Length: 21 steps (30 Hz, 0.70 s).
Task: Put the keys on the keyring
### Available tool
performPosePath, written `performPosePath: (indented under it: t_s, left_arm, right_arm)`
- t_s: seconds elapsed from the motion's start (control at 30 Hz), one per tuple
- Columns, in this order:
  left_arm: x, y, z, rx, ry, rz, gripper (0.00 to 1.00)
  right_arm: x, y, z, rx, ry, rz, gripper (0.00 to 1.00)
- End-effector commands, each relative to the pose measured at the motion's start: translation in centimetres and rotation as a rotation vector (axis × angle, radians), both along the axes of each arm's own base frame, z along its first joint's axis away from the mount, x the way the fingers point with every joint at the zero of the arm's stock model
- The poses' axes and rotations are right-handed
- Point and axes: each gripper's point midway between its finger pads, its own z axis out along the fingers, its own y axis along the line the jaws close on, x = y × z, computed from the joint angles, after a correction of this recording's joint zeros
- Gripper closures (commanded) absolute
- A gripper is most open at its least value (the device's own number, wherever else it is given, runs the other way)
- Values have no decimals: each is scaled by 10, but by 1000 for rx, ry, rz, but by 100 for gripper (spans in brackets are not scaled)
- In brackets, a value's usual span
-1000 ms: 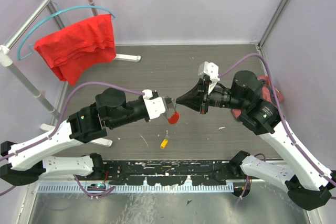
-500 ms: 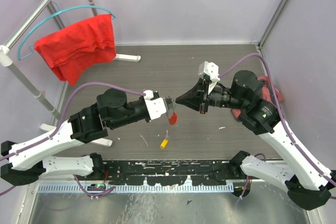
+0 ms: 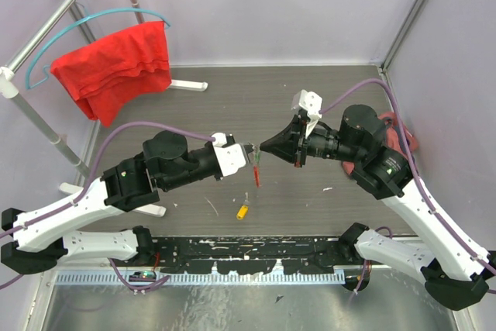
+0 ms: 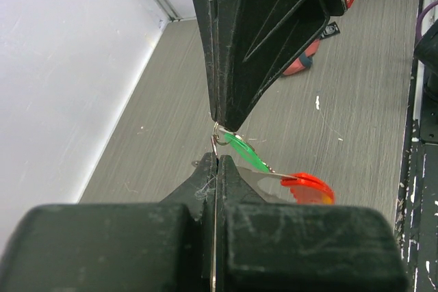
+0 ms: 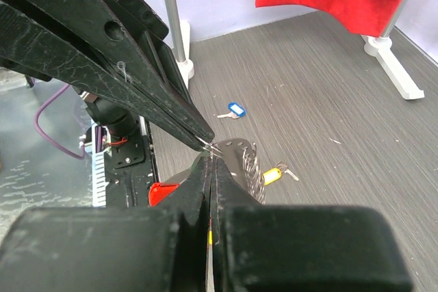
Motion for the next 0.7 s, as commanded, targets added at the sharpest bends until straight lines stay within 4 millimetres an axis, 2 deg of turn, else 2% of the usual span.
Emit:
performPosePath:
  t_s: [0.0, 0.37, 0.6, 0.67]
  left_arm:
    - [-1, -2, 14, -59, -25, -6, 100]
    - [-2, -2, 15, -63, -26, -7, 100]
    - [-3, -2, 15, -65, -25, -11, 100]
    - [-3, -2, 16, -67, -23, -14, 100]
  right_arm:
    - [10, -2, 6, 13, -32, -54, 99]
    - [13, -2, -1, 4, -13, -68, 98]
    - [11, -8, 9, 21, -57, -82, 80]
    - [8, -12, 13, 26, -89, -87, 71]
